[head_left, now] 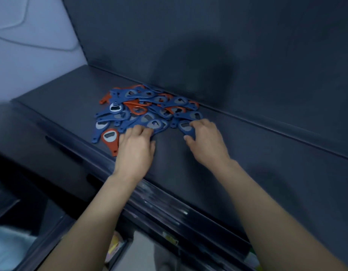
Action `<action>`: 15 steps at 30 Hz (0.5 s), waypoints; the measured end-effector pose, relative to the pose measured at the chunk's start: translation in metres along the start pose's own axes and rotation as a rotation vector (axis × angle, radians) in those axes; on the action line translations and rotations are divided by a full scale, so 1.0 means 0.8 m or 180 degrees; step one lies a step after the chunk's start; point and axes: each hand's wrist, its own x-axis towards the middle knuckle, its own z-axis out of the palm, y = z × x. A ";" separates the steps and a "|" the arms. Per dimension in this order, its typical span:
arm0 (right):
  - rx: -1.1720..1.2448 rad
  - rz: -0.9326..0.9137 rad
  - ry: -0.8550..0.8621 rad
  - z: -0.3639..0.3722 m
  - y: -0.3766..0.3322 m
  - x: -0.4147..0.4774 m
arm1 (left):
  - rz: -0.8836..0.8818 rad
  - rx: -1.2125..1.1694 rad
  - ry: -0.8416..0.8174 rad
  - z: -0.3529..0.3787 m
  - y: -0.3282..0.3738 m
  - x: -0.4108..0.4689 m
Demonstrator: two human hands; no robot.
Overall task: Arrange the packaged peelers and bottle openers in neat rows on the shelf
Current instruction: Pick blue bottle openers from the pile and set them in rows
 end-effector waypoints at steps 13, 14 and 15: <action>-0.0139 0.0267 -0.0764 0.035 0.030 0.069 | -0.0227 0.0219 -0.0493 0.014 -0.032 0.045; -0.0185 0.0235 -0.0699 0.037 0.030 0.072 | -0.0201 0.0185 -0.0507 0.013 -0.034 0.049; -0.0229 0.0182 -0.0598 0.038 0.028 0.074 | -0.0167 0.0163 -0.0522 0.012 -0.036 0.053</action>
